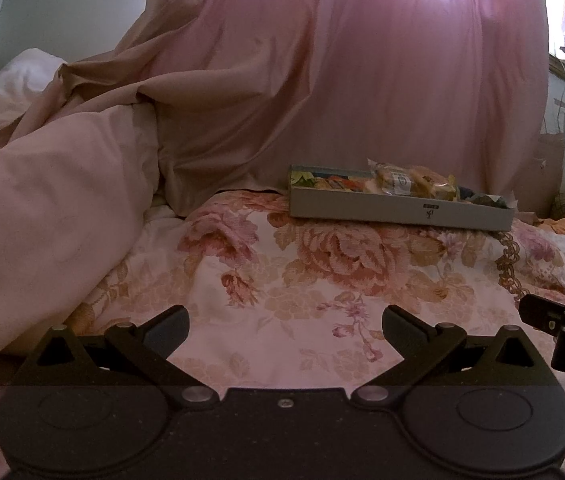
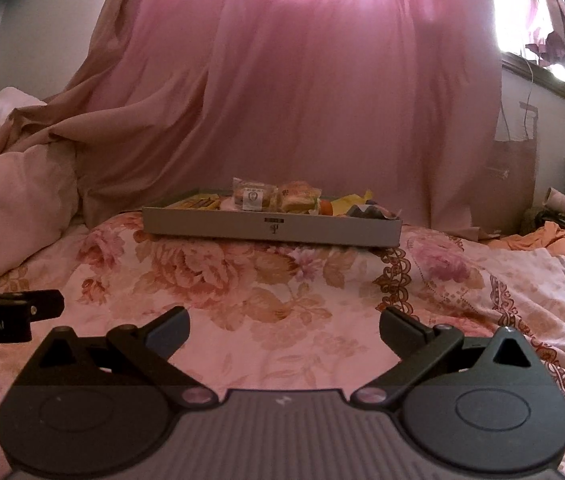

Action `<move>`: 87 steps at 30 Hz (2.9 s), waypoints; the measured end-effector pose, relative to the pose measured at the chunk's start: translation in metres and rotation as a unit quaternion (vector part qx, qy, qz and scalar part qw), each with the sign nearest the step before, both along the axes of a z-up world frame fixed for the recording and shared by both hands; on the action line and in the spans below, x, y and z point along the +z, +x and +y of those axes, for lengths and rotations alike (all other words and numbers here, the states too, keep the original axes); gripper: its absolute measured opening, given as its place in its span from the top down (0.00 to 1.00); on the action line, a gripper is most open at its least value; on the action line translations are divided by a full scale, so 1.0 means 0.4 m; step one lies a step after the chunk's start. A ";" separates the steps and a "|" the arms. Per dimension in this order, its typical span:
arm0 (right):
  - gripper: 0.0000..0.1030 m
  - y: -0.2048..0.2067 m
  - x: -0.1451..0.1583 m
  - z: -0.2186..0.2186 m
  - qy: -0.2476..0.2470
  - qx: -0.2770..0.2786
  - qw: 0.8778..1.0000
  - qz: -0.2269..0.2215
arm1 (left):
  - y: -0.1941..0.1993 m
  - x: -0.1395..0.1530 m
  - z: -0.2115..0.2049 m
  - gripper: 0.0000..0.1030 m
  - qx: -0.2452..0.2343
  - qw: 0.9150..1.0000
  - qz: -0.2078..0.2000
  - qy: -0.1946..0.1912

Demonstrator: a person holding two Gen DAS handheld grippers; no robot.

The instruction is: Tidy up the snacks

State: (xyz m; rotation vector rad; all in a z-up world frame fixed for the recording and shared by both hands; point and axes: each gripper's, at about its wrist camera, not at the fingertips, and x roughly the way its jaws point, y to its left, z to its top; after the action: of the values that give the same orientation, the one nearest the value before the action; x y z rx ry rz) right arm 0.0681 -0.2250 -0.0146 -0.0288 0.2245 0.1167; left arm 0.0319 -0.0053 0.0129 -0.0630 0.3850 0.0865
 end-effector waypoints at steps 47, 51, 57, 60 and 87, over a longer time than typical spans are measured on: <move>0.00 0.001 -0.001 0.005 -0.001 0.000 1.000 0.002 | 0.000 0.000 -0.001 0.01 0.001 1.000 0.000 0.000; 0.00 0.001 -0.001 0.006 -0.001 -0.001 1.000 0.002 | -0.001 -0.001 -0.001 0.01 0.001 1.000 0.000 0.000; 0.00 0.001 -0.001 0.006 -0.001 -0.001 1.000 0.002 | -0.001 -0.001 -0.002 0.01 0.001 1.000 0.000 -0.001; 0.00 0.001 -0.001 0.006 -0.001 -0.001 1.000 0.002 | 0.000 -0.001 -0.001 0.01 0.001 1.000 0.000 -0.001; 0.00 0.003 -0.001 0.011 -0.002 -0.002 1.000 0.002 | 0.015 -0.013 -0.028 0.01 0.002 0.999 0.051 0.004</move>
State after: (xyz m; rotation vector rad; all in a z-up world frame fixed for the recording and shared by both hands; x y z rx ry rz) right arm 0.0695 -0.2206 -0.0151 -0.0320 0.2289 0.1116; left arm 0.0379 -0.0165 0.0078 -0.0508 0.4865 0.0950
